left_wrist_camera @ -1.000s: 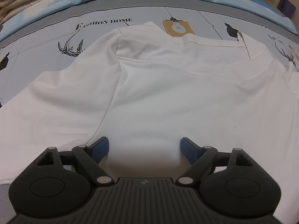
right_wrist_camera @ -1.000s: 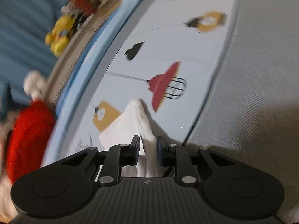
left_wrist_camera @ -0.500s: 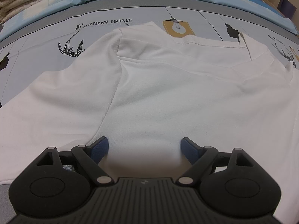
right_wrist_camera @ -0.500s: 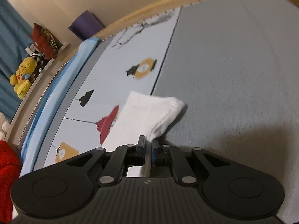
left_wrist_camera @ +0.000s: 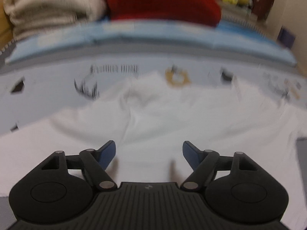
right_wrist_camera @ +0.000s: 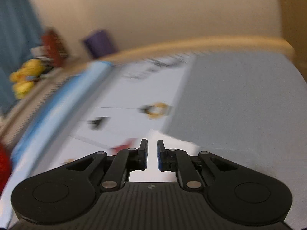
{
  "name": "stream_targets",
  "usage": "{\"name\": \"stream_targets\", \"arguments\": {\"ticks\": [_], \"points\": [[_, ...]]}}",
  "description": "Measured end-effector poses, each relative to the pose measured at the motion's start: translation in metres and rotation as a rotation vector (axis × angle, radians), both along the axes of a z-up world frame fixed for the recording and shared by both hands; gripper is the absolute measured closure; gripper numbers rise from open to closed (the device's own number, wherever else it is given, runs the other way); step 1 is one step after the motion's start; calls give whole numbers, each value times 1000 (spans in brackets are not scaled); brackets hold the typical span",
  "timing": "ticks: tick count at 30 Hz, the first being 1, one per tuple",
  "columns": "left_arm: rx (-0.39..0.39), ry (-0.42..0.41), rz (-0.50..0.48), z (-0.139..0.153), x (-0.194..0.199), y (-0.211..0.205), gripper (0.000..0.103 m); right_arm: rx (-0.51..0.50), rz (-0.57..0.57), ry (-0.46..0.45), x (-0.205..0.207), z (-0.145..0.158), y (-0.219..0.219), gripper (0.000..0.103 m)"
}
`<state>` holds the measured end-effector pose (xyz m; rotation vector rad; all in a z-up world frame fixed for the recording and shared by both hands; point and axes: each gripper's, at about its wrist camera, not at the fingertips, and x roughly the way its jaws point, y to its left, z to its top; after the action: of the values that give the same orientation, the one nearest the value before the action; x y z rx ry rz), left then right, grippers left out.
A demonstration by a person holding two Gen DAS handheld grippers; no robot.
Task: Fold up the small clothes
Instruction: 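Release the sleeve with the right gripper and lay it flat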
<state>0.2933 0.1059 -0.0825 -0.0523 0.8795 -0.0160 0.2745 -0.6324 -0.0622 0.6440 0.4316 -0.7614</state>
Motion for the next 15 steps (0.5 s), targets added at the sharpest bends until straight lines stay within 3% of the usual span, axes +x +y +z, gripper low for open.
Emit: {"name": "stream_targets", "arguments": {"ticks": [5,8,11,15], "points": [[-34,-152,-3,48,-41,-2,41,-5,338,-116,-44,62,84,92],[-52,-182,11,69,-75,-4,51,-2,536,-147,-86,85,131,92],[-64,-183,19,82,-116,-1,59,8,700,-106,-130,92,175,92],[-64,-167,54,81,-186,10,61,38,854,27,-187,71,223,92]]}}
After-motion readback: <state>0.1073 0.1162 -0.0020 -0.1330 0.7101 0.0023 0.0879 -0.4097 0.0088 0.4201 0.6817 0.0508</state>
